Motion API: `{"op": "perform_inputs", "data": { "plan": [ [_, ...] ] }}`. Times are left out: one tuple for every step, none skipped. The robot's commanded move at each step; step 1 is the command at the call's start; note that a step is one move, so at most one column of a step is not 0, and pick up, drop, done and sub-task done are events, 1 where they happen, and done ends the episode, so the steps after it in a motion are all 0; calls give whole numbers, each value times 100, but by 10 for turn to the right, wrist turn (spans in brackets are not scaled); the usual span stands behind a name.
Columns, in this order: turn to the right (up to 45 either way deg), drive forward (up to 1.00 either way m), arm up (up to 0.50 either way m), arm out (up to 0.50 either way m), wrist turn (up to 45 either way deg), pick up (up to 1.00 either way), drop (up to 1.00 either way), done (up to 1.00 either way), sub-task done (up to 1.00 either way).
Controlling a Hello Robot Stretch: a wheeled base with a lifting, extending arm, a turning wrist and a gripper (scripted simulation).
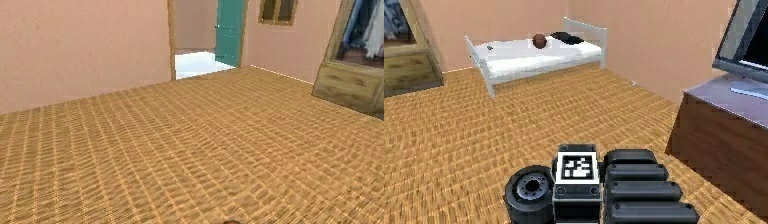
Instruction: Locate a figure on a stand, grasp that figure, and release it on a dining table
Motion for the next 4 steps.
{"op": "perform_inputs", "data": {
  "plan": [
    [-360,0,0,0,0,0,0,0,0],
    [-450,0,0,0,0,0,0,0,0],
    [-450,0,0,0,0,0,0,0,0],
    [-90,0,0,0,0,0,0,0,0]
  ]
}}
